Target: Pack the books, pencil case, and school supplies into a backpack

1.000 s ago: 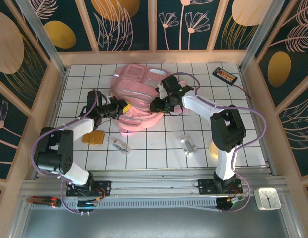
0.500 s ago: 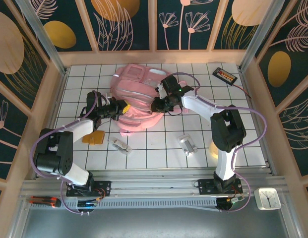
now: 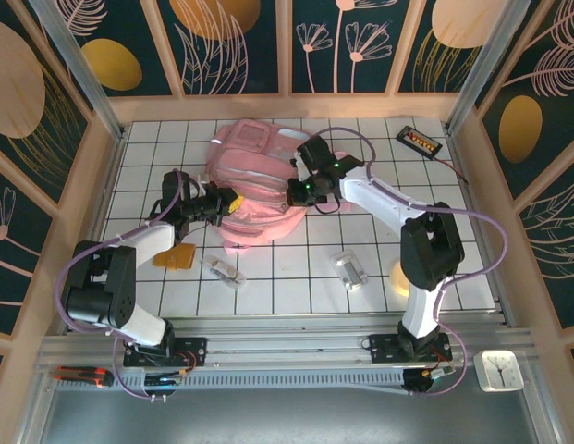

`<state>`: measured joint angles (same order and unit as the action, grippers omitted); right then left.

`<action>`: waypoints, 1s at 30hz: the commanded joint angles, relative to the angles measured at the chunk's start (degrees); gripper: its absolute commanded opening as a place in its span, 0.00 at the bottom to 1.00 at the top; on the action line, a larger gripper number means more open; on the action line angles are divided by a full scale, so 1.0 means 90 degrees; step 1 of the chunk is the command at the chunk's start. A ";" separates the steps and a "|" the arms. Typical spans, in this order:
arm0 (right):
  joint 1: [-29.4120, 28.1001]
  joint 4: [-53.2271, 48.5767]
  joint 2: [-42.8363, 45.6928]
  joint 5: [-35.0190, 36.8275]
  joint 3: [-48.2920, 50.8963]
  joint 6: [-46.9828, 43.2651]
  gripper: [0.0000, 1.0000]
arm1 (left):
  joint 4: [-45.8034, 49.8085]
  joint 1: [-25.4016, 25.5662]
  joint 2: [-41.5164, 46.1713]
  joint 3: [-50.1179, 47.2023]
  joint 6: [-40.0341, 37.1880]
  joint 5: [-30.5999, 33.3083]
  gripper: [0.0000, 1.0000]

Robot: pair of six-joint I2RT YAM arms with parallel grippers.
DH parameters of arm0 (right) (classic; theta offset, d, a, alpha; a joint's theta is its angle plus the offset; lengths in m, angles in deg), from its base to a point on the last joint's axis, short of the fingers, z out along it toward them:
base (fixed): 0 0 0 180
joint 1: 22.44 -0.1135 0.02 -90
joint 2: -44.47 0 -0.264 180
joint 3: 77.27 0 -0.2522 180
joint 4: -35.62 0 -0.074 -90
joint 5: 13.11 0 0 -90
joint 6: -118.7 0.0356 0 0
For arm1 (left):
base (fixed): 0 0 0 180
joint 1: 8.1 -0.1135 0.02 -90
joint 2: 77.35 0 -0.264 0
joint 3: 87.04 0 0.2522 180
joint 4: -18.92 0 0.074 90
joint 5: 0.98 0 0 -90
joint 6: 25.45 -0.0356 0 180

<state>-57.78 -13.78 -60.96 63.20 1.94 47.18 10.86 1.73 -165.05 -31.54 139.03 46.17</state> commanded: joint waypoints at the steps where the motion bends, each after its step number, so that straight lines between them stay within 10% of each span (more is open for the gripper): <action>1: 0.0082 -0.0809 0.0318 0.1575 -0.0111 -0.0020 0.00 | 0.0036 -0.0046 0.0316 0.0086 -0.0143 0.0001 0.00; 11: 0.0401 0.0306 0.0607 0.2571 0.0441 -0.0166 0.00 | 0.0122 -0.0056 0.0409 0.0105 -0.0150 -0.0020 0.00; 22: 0.1374 0.4514 0.0900 0.1102 0.1798 -0.1799 0.00 | 0.0120 -0.0066 0.0360 0.0060 -0.0123 -0.0200 0.00; 30: 0.1724 0.4541 -0.0100 0.1218 0.0937 -0.1969 0.00 | 0.0144 -0.0090 0.0272 0.0038 -0.0175 -0.0269 0.00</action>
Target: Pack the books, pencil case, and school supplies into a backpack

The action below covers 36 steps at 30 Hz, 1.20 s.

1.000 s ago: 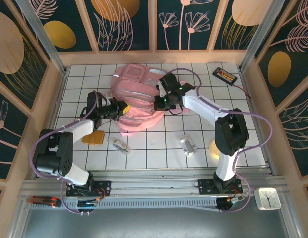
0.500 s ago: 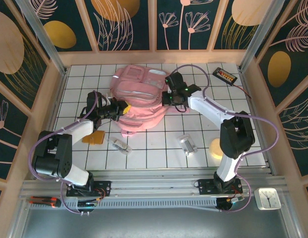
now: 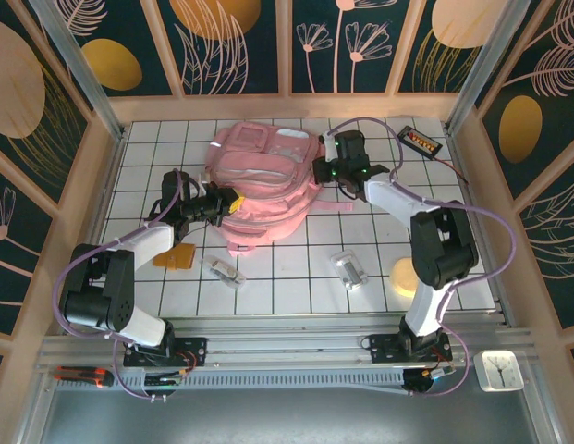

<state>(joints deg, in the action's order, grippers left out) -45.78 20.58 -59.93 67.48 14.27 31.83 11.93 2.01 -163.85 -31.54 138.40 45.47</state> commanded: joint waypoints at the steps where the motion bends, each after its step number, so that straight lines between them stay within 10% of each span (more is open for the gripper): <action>1: 0.0437 0.0700 -0.0289 0.0801 -0.0520 -0.0221 0.00 | 0.0038 -0.0123 0.0129 0.0040 -0.0105 -0.0193 0.00; 16: 0.0819 0.0324 -0.0827 0.0762 -0.1279 0.0082 0.00 | -0.0004 -0.0148 0.0002 0.0078 -0.0092 -0.0136 0.00; 18: 0.0918 0.0248 -0.0805 0.0329 -0.1335 0.0252 0.20 | -0.0122 -0.0152 -0.0011 0.0100 -0.0044 -0.0169 0.00; 20: 0.1036 0.0135 -0.0761 -0.0087 -0.1429 0.0529 0.61 | -0.0285 -0.0147 0.0002 0.0101 0.0040 -0.0177 0.00; 23: 0.1074 -0.0082 -0.0439 -0.0076 -0.1430 0.0793 0.98 | -0.0338 -0.0150 0.0025 0.0217 0.0002 -0.0219 0.24; 29: 0.0964 -0.0606 0.0669 0.0284 -0.1093 0.1384 0.99 | 0.0332 -0.0149 0.0371 0.0533 -0.0634 -0.0234 0.99; 36: 0.0991 -0.1363 0.1561 -0.1343 -0.0528 0.2885 0.99 | 0.1873 -0.0152 0.1006 0.0853 -0.2090 0.0274 0.99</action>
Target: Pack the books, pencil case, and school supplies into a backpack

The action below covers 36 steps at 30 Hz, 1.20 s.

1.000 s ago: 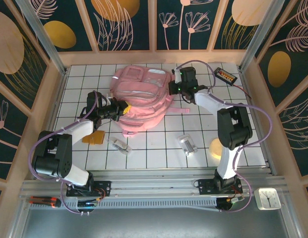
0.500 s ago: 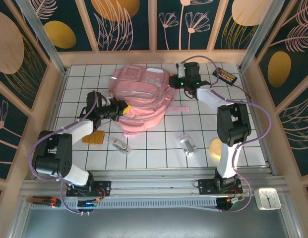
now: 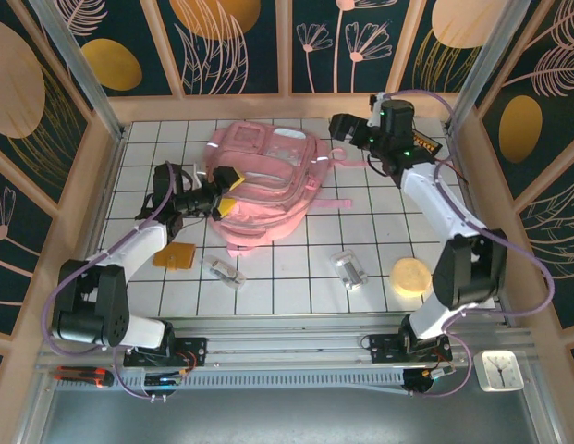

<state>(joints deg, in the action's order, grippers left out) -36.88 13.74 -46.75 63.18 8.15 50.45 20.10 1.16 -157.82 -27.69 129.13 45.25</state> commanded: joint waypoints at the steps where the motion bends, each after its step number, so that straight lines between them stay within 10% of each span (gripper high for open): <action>1: -0.0059 -0.0857 0.0088 -0.0943 0.0098 0.0891 0.99 | 0.1401 -0.0053 0.0393 0.0575 -0.1428 0.0476 0.99; 12: -0.1142 -0.1972 -0.0644 -0.1120 -0.0326 -0.1326 0.98 | 0.4436 0.0402 0.0038 0.2371 -0.6049 0.3306 0.99; 18: -0.1107 0.1419 0.0509 -0.1702 0.1699 -0.2046 0.98 | 0.3415 0.0913 0.0378 0.1871 -0.9207 0.3756 0.99; 25: -0.1026 0.0929 0.0438 -0.1945 0.1447 -0.2320 0.82 | 0.2488 0.0905 -0.0063 0.1876 -1.2447 0.3460 0.97; 36: -0.0965 0.1495 0.0755 -0.2244 0.1957 -0.2045 0.65 | 0.1867 0.0915 -0.1201 0.2103 -1.3311 0.3668 0.76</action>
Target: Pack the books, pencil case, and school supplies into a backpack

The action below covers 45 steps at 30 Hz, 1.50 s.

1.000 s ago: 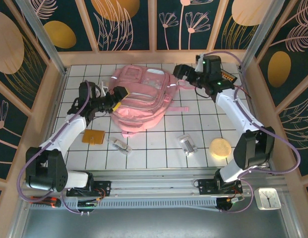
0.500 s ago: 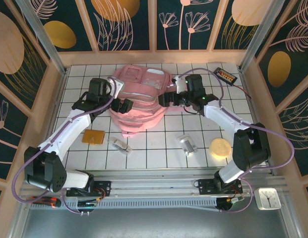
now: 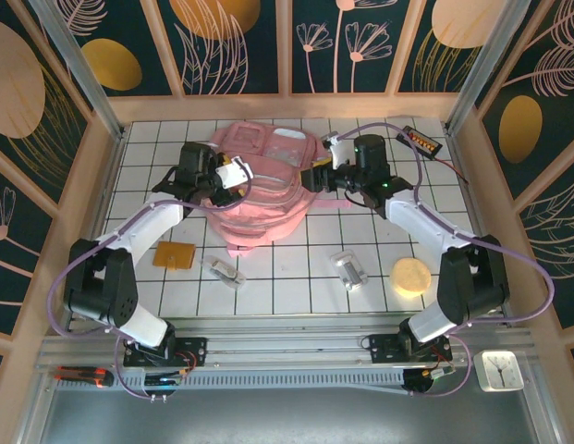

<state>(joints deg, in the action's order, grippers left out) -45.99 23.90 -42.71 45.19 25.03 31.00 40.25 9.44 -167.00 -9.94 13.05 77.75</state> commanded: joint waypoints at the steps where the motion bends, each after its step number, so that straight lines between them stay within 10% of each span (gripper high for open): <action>1: 0.0043 0.0303 0.0367 -0.0266 0.0078 0.0133 0.65 | -0.0272 0.0010 -0.0235 0.0232 -0.0347 0.0088 0.75; 9: 0.0109 0.0030 0.0682 -0.0735 0.0259 -0.0053 0.63 | 0.0087 0.0172 -0.0490 0.0395 -0.0606 0.0483 0.51; 16: 0.0156 0.0027 0.0461 -0.0794 0.0051 -0.0167 0.63 | 0.0135 0.0306 -0.0790 0.0363 -0.0499 0.0377 0.50; 22: 0.0156 0.0142 0.0331 -0.1007 0.0215 -0.0711 0.66 | 0.0555 0.0327 -0.1200 0.0666 -0.0478 0.0181 0.00; 27: 0.0172 -0.0012 0.0342 -0.0935 0.0446 -0.2553 0.81 | 0.0732 0.0329 -0.0987 0.0582 -0.0222 -0.0169 0.00; 45: 0.0342 -0.0804 -0.1978 -0.2228 -0.0959 -0.4539 0.78 | 0.0172 0.0291 0.1073 -0.0804 0.0682 -0.0982 0.00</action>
<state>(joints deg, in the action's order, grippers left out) -42.59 18.83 -58.56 29.96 18.95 -5.28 45.72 12.18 -159.70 -16.31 17.75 72.99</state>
